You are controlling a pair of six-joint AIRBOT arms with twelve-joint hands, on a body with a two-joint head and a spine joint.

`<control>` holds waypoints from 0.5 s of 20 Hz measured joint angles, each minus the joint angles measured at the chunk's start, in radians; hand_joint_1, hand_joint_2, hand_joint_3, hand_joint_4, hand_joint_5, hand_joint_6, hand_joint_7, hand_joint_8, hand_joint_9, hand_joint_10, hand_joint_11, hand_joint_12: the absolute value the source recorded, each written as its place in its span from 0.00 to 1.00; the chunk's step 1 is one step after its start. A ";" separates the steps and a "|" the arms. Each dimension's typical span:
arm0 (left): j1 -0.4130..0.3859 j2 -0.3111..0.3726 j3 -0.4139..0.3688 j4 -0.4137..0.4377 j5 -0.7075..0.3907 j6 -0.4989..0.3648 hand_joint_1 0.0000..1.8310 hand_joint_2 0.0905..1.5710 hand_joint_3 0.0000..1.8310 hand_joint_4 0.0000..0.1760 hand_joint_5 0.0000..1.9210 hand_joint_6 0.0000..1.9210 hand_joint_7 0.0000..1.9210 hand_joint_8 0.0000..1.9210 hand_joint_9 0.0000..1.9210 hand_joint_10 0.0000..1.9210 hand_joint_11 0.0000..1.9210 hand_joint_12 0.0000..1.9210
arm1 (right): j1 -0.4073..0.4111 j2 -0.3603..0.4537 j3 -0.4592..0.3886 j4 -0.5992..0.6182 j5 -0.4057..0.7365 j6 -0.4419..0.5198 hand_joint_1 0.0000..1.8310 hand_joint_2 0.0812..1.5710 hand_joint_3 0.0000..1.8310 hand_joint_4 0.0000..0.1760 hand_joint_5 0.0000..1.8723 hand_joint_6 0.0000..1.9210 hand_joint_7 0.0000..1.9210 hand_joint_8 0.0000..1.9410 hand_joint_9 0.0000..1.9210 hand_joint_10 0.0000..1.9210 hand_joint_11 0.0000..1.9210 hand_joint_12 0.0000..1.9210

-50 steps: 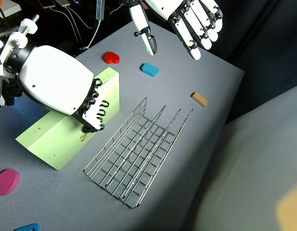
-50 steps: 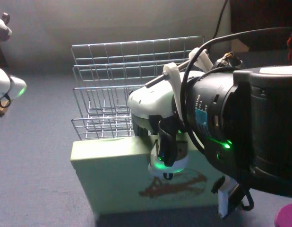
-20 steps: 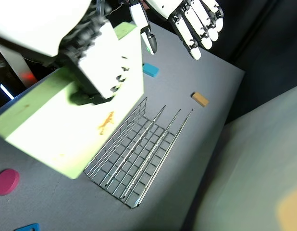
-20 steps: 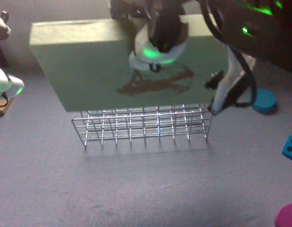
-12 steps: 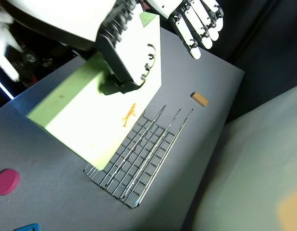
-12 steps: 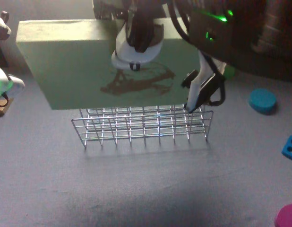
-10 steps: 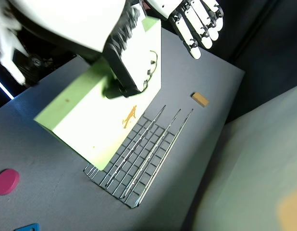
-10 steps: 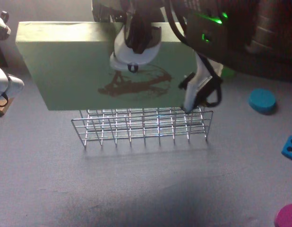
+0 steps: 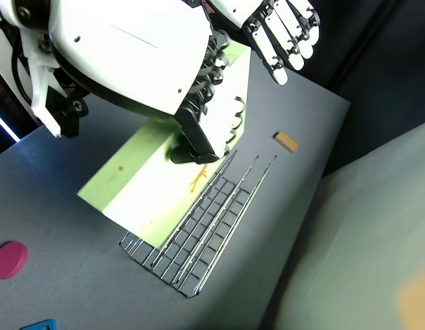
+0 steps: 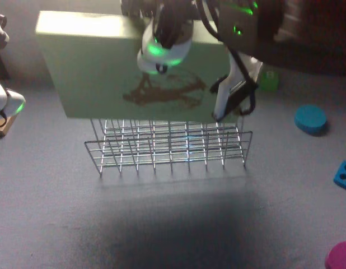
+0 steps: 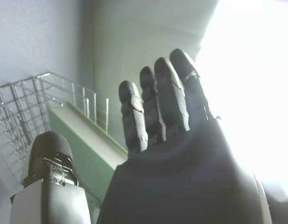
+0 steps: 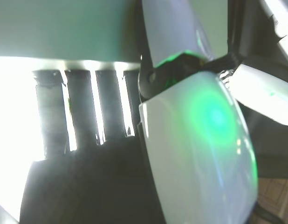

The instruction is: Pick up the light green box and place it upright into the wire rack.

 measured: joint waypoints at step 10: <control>0.000 0.000 -0.006 -0.016 0.011 0.000 0.18 0.71 0.00 0.31 0.20 0.00 0.16 0.00 0.14 0.00 0.00 0.37 | -0.053 -0.022 0.030 -0.010 0.018 -0.017 0.74 0.74 0.00 0.00 0.45 0.50 0.42 0.66 0.42 0.78 0.42 0.78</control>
